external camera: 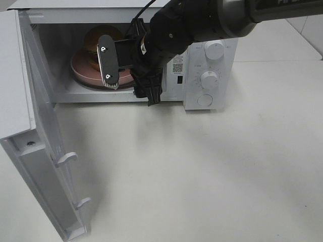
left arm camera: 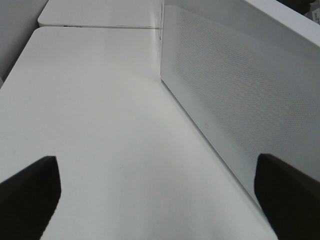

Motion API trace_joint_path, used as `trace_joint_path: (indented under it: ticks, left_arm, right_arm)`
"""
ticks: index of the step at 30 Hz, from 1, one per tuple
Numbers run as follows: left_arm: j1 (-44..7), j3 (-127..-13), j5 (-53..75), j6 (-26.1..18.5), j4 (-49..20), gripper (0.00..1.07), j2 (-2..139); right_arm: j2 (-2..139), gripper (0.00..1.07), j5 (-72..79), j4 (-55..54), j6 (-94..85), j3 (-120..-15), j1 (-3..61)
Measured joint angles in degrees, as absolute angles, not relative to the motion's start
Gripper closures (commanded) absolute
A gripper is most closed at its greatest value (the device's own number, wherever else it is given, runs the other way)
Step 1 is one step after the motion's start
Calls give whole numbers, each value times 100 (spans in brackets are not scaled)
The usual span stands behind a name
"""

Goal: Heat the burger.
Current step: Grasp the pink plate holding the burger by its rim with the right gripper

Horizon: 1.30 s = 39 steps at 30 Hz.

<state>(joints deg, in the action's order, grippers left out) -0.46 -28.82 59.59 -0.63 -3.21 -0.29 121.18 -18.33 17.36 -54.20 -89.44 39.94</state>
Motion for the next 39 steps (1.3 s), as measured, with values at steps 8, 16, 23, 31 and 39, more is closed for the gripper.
trace_joint_path:
  ticks: [8,16,23,31,39]
  left_arm:
    - [-46,-2882,5959,-63,-321,9,-29]
    - [-46,-2882,5959,-63,-321,9,-29]
    - [-46,-2882,5959,-63,-321,9,-29]
    - [-46,-2882,5959,-63,-321,9,-29]
    - [-46,-2882,5959,-63,-321,9,-29]
  right_arm:
    - [12708,30,-1805,1627,-5414,-9425,3994]
    - [13172,31,-1896,1604,-5414,-9958,3994]
    - [13545,31,-2034,1610,-5214,-10525,3994]
    - [13883,38,-2343,1432,-5122,-10858,3959]
    - [13888,90,-2292,1312,-5122,-10909,3953]
